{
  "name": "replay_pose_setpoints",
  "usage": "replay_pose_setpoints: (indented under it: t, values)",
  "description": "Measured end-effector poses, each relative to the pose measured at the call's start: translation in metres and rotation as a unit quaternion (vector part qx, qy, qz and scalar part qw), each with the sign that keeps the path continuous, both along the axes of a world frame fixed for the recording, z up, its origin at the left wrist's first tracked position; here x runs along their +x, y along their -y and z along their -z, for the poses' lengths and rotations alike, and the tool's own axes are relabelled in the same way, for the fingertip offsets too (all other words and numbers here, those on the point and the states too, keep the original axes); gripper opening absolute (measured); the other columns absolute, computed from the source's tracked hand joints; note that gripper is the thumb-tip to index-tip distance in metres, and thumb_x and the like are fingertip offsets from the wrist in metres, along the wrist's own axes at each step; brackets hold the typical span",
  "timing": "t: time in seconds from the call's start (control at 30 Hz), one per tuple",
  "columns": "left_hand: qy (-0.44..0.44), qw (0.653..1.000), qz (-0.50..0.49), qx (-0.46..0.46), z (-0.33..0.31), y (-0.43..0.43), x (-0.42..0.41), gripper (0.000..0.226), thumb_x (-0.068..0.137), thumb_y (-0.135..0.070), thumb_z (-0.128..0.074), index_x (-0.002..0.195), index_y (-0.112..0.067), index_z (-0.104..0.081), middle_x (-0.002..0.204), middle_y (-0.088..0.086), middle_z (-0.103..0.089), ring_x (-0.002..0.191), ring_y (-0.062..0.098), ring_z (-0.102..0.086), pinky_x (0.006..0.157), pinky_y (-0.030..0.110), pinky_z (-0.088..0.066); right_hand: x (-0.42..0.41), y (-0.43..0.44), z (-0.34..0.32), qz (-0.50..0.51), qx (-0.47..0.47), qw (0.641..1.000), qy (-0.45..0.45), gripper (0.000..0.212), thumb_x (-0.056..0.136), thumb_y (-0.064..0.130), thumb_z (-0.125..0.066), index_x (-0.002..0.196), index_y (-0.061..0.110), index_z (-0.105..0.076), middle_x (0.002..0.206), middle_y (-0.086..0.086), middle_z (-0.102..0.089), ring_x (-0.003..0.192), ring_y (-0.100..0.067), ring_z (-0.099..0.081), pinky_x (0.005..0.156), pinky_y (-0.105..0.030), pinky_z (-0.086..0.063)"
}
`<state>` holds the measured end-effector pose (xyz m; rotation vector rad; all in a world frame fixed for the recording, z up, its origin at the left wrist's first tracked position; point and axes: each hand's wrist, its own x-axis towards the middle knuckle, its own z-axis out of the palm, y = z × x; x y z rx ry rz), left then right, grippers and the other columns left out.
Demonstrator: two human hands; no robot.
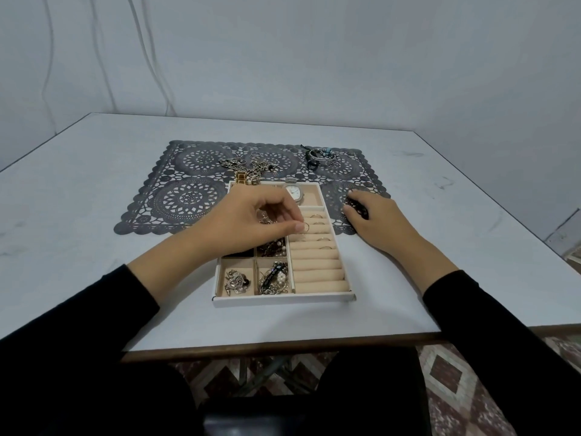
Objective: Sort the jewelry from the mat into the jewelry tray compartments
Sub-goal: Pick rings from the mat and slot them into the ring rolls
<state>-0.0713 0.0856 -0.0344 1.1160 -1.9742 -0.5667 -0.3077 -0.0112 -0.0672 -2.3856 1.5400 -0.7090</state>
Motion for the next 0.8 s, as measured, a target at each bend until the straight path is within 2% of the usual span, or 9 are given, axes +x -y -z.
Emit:
replay_pose_setpoints:
  t: [0.1,0.33,0.5,0.8]
  values:
    - [0.024,1.0,0.016,0.0,-0.0002,0.0,-0.0007,0.011,0.08,-0.021,-0.079,0.088,-0.015,-0.075,0.078,-0.008,-0.072,0.076,0.012,-0.068,0.07,0.018,-0.051,0.0004,-0.0023,-0.0024,0.0,0.0,1.0,0.001,0.033,0.096,0.026,-0.05,0.11,-0.002,-0.06,0.109,-0.016,-0.065,0.102,-0.03,-0.057,0.09,-0.043,-0.043]
    - [0.075,0.996,0.043,0.017,0.0003,-0.0009,-0.0015,0.012,0.081,-0.023,-0.079,0.09,-0.015,-0.075,0.081,-0.008,-0.073,0.077,0.013,-0.068,0.072,0.028,-0.057,0.0006,-0.0039,-0.0039,0.004,-0.002,1.0,-0.001,0.033,0.096,0.027,-0.05,0.111,-0.001,-0.06,0.108,-0.014,-0.066,0.1,-0.028,-0.057,0.089,-0.041,-0.044]
    - [0.101,0.994,0.047,0.02,-0.0012,-0.0004,-0.001,0.011,0.082,-0.025,-0.078,0.09,-0.018,-0.076,0.083,-0.01,-0.073,0.082,0.013,-0.068,0.076,0.036,-0.056,0.001,-0.005,-0.0048,0.001,-0.006,1.0,0.001,0.032,0.096,0.027,-0.05,0.111,0.0,-0.06,0.107,-0.013,-0.066,0.099,-0.027,-0.057,0.088,-0.04,-0.044]
    - [0.083,0.993,0.033,0.075,-0.0024,0.0016,-0.0004,0.007,0.085,-0.025,-0.075,0.091,-0.022,-0.076,0.085,-0.007,-0.074,0.084,0.018,-0.068,0.081,0.039,-0.055,0.0009,-0.0017,-0.0019,-0.007,-0.023,1.0,0.001,0.031,0.096,0.027,-0.05,0.108,0.001,-0.061,0.103,-0.011,-0.066,0.096,-0.025,-0.057,0.085,-0.036,-0.042]
